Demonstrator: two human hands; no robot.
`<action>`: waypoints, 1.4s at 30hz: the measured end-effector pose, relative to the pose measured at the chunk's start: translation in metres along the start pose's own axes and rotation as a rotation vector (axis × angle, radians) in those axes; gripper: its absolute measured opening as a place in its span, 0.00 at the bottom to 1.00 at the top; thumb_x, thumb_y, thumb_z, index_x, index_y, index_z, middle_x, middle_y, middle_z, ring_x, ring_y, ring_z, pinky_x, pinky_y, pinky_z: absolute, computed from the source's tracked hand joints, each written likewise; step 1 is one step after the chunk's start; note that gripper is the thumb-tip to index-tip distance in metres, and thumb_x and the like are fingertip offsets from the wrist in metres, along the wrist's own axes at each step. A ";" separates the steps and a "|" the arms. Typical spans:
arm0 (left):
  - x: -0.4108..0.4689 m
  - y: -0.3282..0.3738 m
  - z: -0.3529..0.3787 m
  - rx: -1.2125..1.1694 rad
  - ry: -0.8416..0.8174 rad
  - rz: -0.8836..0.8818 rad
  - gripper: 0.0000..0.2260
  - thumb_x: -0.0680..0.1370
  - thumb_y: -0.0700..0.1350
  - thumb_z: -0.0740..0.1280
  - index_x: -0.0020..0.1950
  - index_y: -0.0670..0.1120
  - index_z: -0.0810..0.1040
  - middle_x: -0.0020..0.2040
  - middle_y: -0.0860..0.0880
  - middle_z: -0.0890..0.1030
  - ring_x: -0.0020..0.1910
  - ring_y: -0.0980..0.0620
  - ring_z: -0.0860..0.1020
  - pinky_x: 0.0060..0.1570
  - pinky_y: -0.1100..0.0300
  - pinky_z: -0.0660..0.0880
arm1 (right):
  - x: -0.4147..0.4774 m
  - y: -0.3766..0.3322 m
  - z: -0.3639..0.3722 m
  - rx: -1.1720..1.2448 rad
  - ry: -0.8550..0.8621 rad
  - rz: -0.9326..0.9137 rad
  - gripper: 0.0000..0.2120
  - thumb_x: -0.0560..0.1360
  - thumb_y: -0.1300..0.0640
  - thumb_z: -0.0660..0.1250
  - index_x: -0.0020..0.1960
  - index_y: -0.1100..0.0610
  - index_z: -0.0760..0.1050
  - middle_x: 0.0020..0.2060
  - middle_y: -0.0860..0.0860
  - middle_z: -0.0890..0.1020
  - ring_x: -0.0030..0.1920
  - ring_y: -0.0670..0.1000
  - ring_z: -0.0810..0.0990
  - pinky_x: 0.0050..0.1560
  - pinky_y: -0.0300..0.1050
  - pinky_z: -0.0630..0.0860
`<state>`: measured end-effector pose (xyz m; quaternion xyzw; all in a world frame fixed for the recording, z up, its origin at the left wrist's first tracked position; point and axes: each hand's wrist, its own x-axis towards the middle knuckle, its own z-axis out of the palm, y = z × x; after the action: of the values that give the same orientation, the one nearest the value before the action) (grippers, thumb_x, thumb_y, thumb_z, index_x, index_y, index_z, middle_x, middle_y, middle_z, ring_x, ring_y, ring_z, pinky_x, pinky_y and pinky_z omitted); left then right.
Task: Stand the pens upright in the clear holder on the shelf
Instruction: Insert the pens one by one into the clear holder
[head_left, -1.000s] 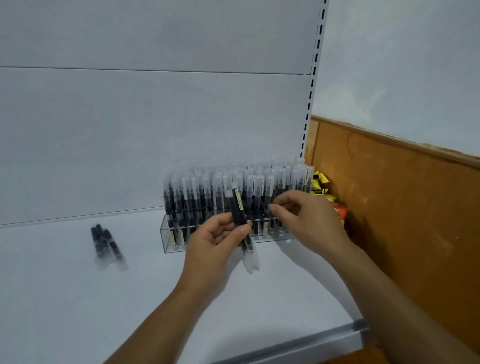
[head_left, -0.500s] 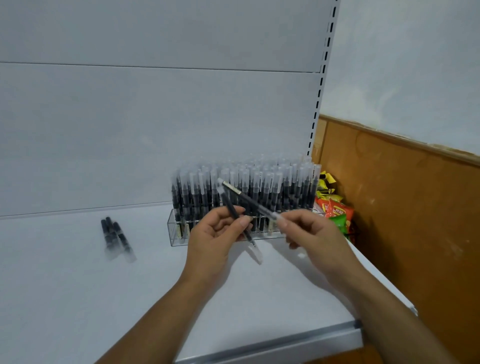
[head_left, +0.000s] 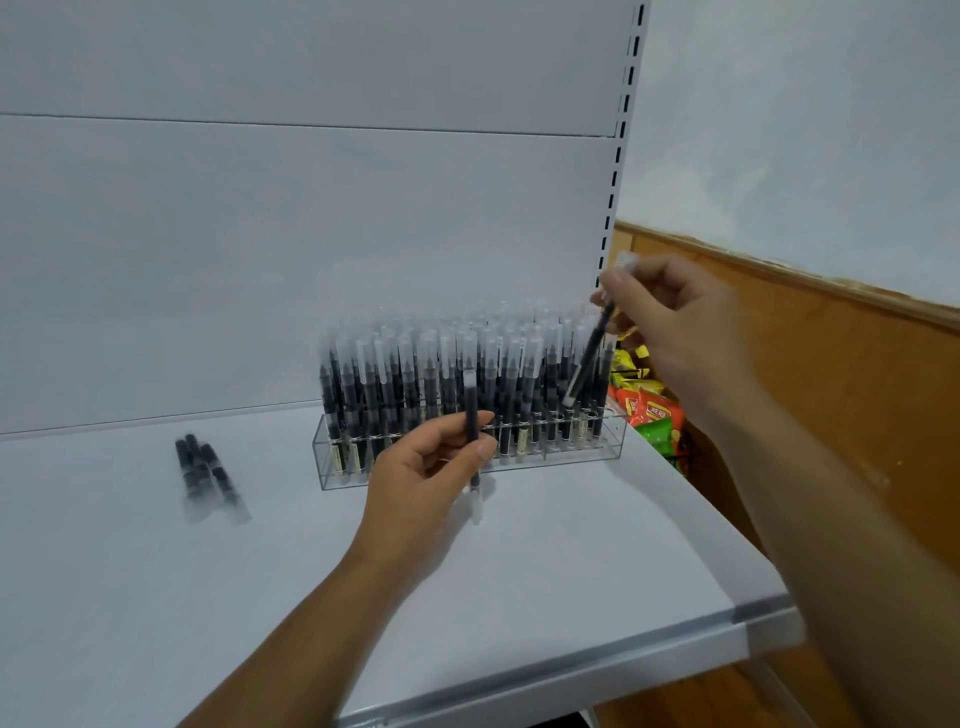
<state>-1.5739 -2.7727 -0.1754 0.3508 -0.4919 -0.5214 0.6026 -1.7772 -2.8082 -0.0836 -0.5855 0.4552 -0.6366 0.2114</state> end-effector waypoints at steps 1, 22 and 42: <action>0.000 0.000 0.000 -0.002 -0.001 -0.003 0.10 0.73 0.34 0.70 0.50 0.45 0.83 0.44 0.44 0.83 0.43 0.53 0.81 0.40 0.66 0.77 | 0.002 0.000 0.004 -0.013 -0.015 0.000 0.06 0.77 0.54 0.69 0.50 0.57 0.79 0.39 0.48 0.85 0.35 0.44 0.81 0.33 0.36 0.76; 0.004 -0.003 -0.007 -0.010 0.014 0.104 0.07 0.71 0.35 0.71 0.47 0.41 0.77 0.38 0.50 0.82 0.39 0.55 0.80 0.43 0.64 0.78 | -0.066 0.043 0.017 -0.304 -0.252 0.260 0.15 0.75 0.41 0.64 0.43 0.51 0.80 0.37 0.49 0.83 0.35 0.46 0.81 0.38 0.45 0.76; 0.001 -0.028 -0.008 1.259 -0.093 0.486 0.25 0.76 0.55 0.65 0.72 0.53 0.67 0.69 0.59 0.67 0.70 0.57 0.59 0.72 0.57 0.54 | -0.023 0.012 -0.018 0.147 0.021 0.225 0.07 0.79 0.54 0.64 0.48 0.57 0.78 0.42 0.47 0.84 0.41 0.44 0.83 0.36 0.35 0.78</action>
<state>-1.5744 -2.7808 -0.2035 0.4917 -0.7923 0.0004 0.3613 -1.7918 -2.7892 -0.1045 -0.5069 0.4723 -0.6468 0.3189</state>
